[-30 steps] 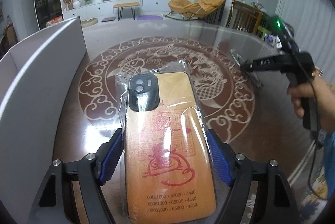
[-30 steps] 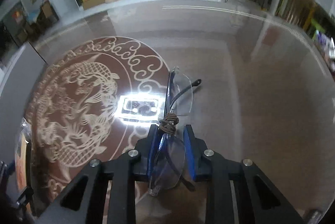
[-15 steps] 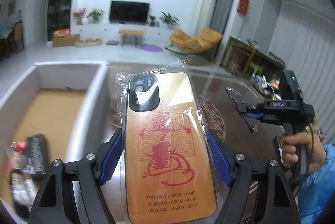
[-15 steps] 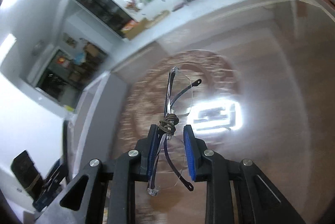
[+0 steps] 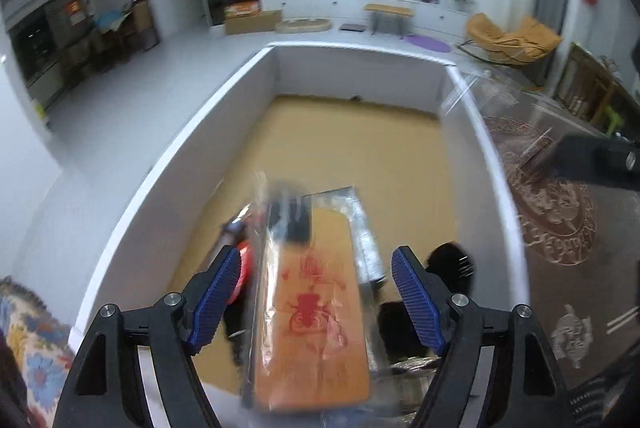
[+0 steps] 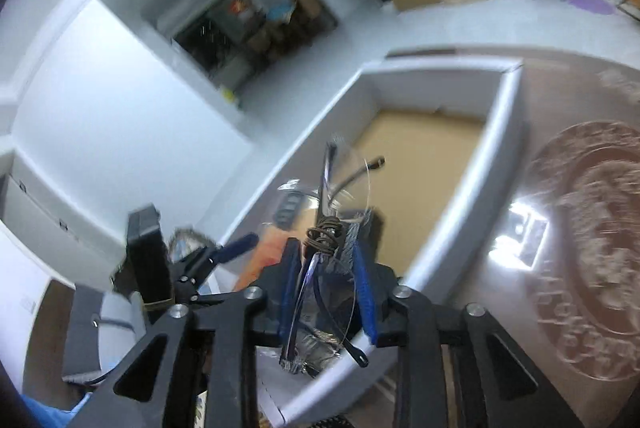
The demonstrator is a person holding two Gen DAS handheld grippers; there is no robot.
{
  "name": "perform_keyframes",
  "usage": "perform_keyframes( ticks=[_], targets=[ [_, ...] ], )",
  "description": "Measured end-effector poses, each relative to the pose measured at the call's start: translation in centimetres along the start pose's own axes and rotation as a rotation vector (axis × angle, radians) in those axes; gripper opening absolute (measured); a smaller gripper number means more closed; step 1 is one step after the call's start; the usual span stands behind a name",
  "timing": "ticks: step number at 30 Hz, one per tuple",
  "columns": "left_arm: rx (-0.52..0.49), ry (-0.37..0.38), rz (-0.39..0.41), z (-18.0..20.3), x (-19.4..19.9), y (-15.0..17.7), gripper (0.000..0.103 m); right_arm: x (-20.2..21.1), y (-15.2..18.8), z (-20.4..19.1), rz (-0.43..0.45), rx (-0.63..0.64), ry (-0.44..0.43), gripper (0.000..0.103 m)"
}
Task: Organize objects
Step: 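Open both grippers to drop the phone and eyeglasses into the tray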
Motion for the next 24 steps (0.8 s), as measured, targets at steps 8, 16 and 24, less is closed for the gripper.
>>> perform_keyframes(
  ticks=[8,16,24],
  targets=[
    [0.056,-0.242,0.002,-2.3,2.0,1.2,0.103,-3.5,1.5,-0.8,-0.006,0.078,0.152,0.08],
    [0.253,-0.162,0.027,-2.6,4.7,1.2,0.103,-0.4,1.9,-0.7,0.032,0.211,0.283,0.086],
    [0.248,-0.288,-0.056,-4.3,4.8,2.5,0.102,-1.5,2.2,-1.4,-0.017,0.277,0.359,0.097]
  ],
)
Point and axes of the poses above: each gripper's, at about its wrist camera, not at the fingertips, and x roughly against the way its jaws point, z to its right, y to its underside, the point moved 6 cm from there along -x, roughly the way its jaws point, and after that the axes turned 7 degrees about -x, right-handed, at the moved point
